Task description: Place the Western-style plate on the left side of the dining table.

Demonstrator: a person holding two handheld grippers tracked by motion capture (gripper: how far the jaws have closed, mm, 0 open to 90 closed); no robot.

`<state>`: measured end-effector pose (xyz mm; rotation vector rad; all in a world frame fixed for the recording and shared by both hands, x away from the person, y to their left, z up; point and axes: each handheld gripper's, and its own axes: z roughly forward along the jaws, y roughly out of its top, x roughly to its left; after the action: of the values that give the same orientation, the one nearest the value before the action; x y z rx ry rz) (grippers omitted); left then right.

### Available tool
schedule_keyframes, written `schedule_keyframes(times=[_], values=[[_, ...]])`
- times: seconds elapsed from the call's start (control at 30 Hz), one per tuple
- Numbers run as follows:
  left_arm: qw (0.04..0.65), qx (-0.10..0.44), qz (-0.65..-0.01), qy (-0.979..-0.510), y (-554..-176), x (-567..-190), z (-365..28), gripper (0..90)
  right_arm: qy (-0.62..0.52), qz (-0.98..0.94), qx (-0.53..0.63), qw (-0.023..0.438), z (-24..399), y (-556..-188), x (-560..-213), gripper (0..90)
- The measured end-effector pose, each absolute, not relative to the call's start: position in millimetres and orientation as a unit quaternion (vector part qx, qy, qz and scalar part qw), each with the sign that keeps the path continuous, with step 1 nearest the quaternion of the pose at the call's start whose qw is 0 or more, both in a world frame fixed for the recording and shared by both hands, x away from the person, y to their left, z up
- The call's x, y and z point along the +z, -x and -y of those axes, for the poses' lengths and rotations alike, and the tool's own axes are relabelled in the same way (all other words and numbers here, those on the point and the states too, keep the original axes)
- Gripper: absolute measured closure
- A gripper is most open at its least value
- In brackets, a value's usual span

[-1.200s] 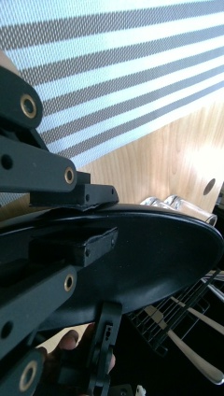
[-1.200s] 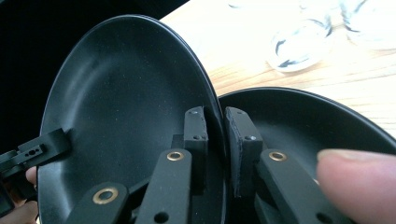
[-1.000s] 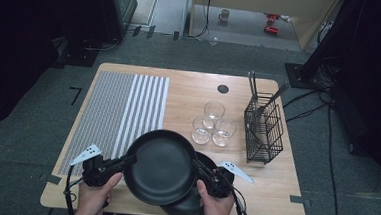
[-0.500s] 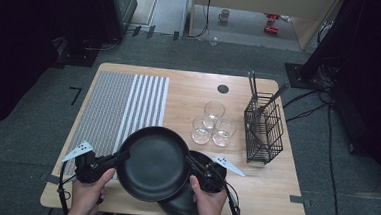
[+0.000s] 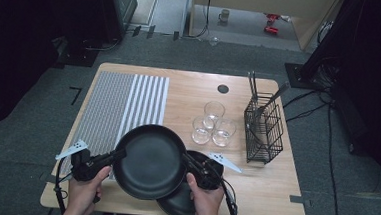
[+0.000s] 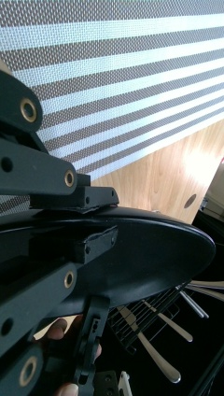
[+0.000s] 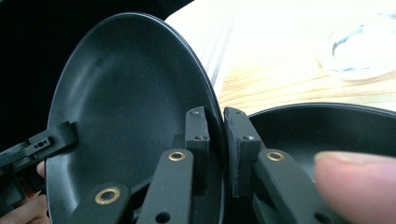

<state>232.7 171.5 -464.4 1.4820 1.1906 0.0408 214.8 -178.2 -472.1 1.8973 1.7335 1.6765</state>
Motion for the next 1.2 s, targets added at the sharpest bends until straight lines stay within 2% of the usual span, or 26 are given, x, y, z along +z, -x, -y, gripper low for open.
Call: schedule_keyframes(times=[1.2], values=[[0.586,0.033,-0.537,-0.606,-245.7,-462.2,-221.1,80.7,-0.598,-0.587,0.546,0.013,130.7,-248.6,-464.3,82.0]])
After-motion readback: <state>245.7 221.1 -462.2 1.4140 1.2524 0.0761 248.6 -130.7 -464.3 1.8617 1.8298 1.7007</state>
